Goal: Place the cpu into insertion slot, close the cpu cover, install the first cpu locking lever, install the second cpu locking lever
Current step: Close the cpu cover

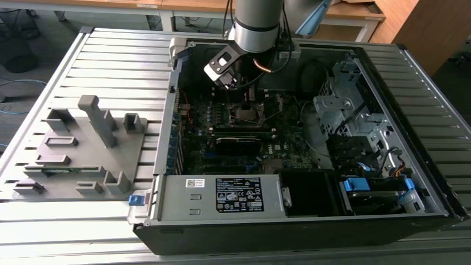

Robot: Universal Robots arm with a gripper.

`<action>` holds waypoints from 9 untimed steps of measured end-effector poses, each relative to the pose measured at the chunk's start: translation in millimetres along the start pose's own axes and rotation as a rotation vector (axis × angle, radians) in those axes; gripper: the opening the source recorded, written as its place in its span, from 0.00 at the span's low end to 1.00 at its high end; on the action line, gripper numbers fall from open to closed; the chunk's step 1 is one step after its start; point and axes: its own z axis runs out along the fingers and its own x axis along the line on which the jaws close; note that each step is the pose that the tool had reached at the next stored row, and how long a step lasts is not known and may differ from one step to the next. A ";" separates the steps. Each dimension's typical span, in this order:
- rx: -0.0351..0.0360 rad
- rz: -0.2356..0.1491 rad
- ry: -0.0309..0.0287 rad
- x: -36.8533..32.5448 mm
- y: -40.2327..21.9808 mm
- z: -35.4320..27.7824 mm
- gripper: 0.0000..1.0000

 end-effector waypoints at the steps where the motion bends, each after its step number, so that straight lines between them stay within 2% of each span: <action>1: 0.0002 0.000 -0.0002 0.0 0.0 -0.3 0.11; 9: 0.0000 0.000 -0.0001 0.0 0.0 -0.9 0.11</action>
